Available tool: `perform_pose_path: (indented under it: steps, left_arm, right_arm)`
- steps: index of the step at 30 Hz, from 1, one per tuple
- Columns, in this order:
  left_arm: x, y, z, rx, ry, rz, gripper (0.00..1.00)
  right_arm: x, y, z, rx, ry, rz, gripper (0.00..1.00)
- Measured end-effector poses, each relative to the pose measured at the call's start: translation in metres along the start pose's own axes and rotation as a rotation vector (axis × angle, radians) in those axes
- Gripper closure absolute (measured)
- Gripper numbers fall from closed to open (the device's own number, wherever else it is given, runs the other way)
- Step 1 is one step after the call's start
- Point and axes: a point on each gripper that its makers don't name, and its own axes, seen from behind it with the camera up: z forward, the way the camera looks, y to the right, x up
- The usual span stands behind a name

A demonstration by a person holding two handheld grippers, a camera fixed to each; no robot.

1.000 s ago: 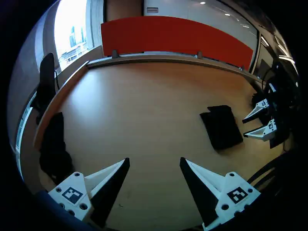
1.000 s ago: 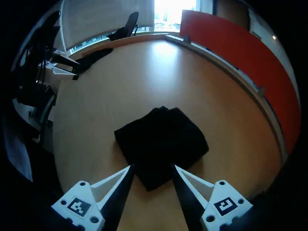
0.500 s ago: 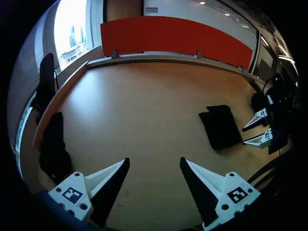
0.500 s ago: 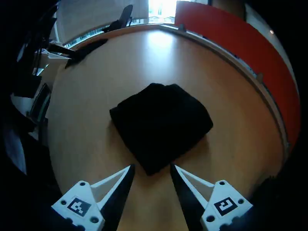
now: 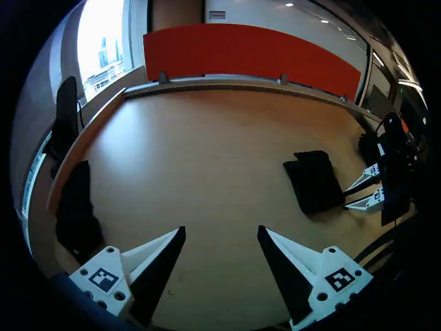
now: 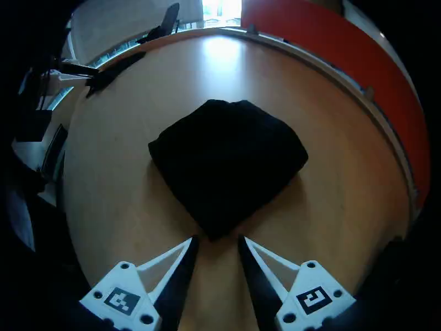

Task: Fold towel

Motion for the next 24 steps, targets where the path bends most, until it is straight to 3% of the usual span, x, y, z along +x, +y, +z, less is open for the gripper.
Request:
perform_pose_path:
  steps: [7,19,24]
  left_arm:
    - [-0.0019,-0.0002,-0.0004,-0.001,-0.002,0.0,0.03]
    - [-0.0047,-0.0019,-0.0016,0.0,-0.003,-0.005,0.03]
    - [-0.007,-0.002,-0.0018,0.0,-0.006,-0.004,0.03]
  right_arm:
    - [0.0031,-0.0047,0.0009,0.013,0.009,0.031,0.54]
    - [0.0023,0.0004,0.0005,-0.002,0.001,0.064,0.9]
    - [0.0039,0.0005,0.0006,-0.006,0.013,0.057,0.94]
